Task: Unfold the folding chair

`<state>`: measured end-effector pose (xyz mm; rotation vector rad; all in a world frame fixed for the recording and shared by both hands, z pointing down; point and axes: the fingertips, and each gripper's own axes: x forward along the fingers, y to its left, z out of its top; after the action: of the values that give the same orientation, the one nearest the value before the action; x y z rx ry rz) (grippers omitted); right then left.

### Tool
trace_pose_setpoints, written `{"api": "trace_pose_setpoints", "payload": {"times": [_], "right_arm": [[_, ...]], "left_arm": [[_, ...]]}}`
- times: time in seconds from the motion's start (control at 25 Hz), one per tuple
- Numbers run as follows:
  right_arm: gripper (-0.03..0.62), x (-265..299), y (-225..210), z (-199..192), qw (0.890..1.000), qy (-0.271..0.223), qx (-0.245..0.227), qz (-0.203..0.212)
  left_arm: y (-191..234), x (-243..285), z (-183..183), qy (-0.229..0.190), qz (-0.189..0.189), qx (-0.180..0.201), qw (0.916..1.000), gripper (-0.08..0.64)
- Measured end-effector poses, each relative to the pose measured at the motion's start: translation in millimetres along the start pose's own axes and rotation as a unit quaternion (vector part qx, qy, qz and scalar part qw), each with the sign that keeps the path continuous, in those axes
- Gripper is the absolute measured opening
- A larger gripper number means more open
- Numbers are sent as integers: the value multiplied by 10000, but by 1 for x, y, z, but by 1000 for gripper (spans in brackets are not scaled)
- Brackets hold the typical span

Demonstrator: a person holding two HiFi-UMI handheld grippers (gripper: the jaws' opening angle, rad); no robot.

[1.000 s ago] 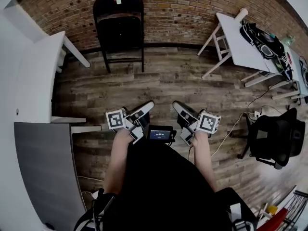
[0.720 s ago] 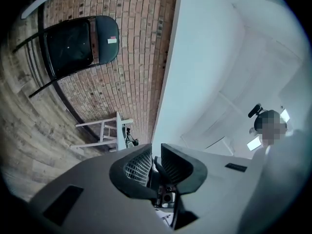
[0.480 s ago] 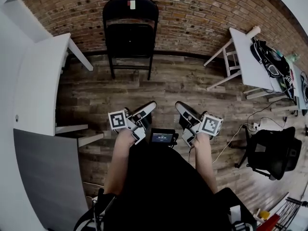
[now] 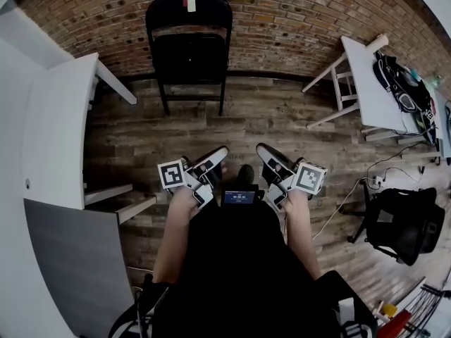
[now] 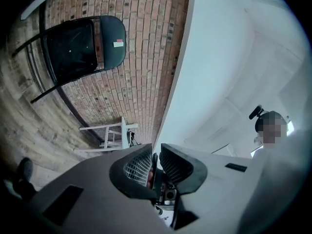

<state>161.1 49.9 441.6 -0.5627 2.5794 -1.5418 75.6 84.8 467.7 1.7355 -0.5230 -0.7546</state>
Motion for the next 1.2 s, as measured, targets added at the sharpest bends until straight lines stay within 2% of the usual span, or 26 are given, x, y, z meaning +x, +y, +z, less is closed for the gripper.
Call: {"api": "trace_pose_setpoints", "payload": {"times": [0.4,0.6,0.76,0.96,1.2], "right_arm": [[28,36,-40,99,9984,259,-64,506],[28,37,-64,135,9972,405,54,624],[28,35,-82,158,9963,517,164,673],[29,42,-88,181,9942,610,67,886],[29,53,-94,192,9927,691,145,976]], "left_arm": [[15,72,67,-371,265,364,9983,68],[22,116,81,-506,312,410,9974,69],[25,143,92,-623,340,560,9959,69],[33,164,101,-642,589,608,9943,71],[40,174,114,-691,752,596,9930,71]]}}
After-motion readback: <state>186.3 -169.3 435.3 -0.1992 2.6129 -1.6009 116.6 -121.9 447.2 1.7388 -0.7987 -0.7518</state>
